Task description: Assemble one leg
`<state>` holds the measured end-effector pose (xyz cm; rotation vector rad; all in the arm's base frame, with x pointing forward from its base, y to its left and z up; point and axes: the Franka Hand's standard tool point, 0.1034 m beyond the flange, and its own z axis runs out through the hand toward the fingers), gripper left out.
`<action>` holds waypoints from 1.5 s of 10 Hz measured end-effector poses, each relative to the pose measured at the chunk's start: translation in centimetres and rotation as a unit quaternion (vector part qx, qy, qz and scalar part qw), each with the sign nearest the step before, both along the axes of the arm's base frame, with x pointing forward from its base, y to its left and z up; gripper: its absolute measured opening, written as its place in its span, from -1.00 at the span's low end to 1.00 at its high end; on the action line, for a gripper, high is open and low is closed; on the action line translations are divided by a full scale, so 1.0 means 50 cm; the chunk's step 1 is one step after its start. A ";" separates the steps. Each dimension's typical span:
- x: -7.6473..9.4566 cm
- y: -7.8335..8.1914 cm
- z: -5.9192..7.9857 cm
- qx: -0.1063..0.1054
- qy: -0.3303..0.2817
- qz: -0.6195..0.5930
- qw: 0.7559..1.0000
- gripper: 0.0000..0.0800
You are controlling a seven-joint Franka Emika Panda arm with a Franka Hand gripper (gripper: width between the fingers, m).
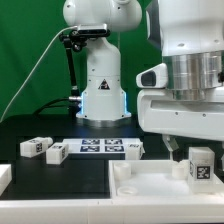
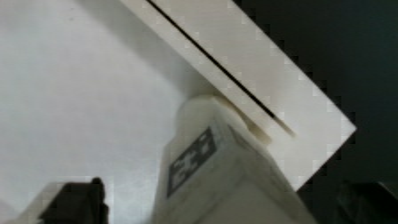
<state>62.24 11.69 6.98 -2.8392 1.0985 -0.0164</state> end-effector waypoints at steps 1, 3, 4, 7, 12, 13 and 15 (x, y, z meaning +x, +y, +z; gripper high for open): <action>-0.001 0.002 0.000 -0.009 -0.004 0.058 0.998 0.62; -0.001 0.004 0.000 -0.019 -0.010 0.150 0.989 0.62; 0.000 0.003 0.001 -0.029 -0.013 0.218 0.976 0.62; 0.002 -0.001 0.004 -0.042 -0.017 0.345 0.937 0.62; 0.003 -0.004 0.003 -0.043 -0.016 0.340 0.939 -0.27; 0.003 -0.004 0.003 -0.043 -0.016 0.338 0.940 -0.27; 0.002 -0.002 0.003 -0.039 -0.011 0.249 0.968 -0.27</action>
Offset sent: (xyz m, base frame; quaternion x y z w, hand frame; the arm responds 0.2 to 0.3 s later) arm 0.0041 0.0088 0.0029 -0.0109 -0.0149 -0.2917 0.9563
